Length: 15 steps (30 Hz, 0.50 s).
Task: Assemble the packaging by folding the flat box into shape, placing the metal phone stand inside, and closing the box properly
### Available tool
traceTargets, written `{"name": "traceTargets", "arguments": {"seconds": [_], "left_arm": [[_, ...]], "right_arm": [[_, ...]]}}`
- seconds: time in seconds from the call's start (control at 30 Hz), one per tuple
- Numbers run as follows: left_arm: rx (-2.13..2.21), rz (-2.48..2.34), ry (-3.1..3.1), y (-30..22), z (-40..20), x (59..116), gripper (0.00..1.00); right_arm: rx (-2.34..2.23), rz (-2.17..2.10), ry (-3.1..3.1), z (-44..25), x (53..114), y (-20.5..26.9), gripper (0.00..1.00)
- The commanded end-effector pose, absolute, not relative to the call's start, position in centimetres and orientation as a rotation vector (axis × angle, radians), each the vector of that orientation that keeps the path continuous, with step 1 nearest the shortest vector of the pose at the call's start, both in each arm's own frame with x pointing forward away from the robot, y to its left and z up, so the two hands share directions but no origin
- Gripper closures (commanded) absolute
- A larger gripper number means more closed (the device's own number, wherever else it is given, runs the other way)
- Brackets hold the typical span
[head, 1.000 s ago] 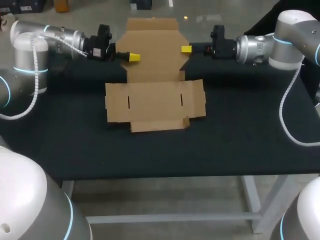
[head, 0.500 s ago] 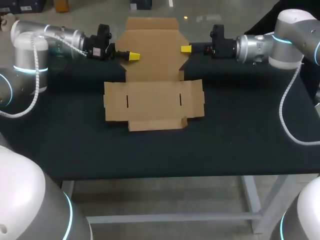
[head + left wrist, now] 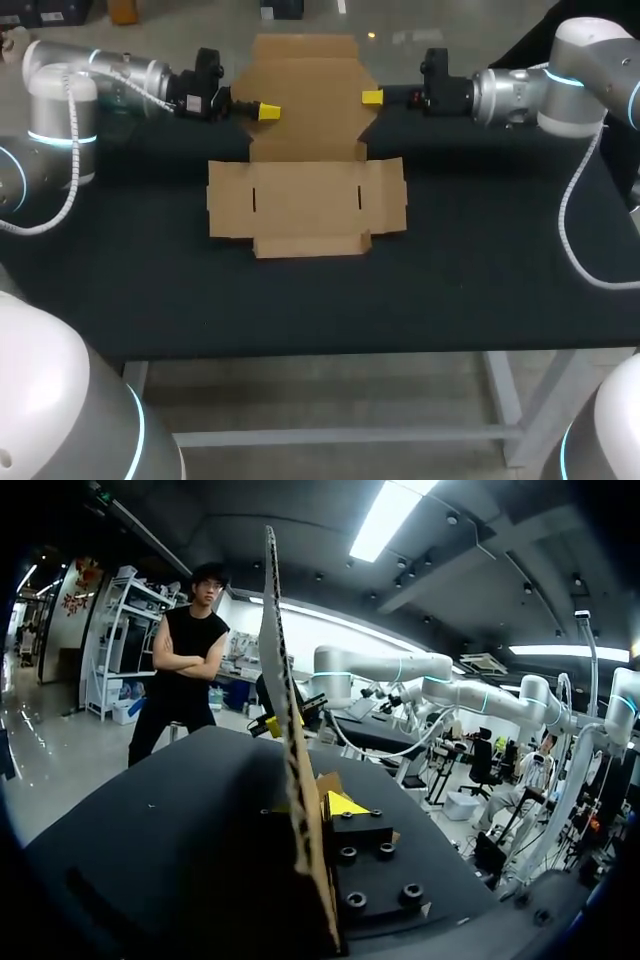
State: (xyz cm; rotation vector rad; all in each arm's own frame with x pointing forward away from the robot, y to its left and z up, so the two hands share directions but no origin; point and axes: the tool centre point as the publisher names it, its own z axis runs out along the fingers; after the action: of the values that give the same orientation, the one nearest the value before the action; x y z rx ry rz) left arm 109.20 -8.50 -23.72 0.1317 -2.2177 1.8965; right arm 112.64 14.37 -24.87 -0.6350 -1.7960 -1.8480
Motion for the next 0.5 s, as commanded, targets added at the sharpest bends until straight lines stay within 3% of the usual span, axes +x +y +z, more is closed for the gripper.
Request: {"name": "traceTargets", "arguments": {"seconds": [0.03,0.07,0.1,0.13,0.5], "left_arm": [[0.081,1.885,-2.186,-9.1,-23.9,109.7,1.0],[0.079,1.885,-2.186,-9.0,-24.0,109.8,1.0],[0.079,1.885,-2.187,-9.0,-24.0,109.9,1.0],[0.08,1.886,-2.188,-8.9,-24.0,110.0,1.0],[0.092,1.924,-2.186,-7.8,-23.3,111.4,1.0]], "right_arm": [[-0.559,-1.842,-1.749,-25.1,113.3,15.0,0.6],[-0.561,-1.84,-1.75,-25.1,113.3,14.9,0.52],[-0.563,-1.838,-1.754,-25.0,113.3,14.8,0.22],[-0.565,-1.835,-1.759,-24.8,113.3,14.6,0.0],[-0.663,-1.834,-1.908,-22.6,110.8,11.3,0.0]]}}
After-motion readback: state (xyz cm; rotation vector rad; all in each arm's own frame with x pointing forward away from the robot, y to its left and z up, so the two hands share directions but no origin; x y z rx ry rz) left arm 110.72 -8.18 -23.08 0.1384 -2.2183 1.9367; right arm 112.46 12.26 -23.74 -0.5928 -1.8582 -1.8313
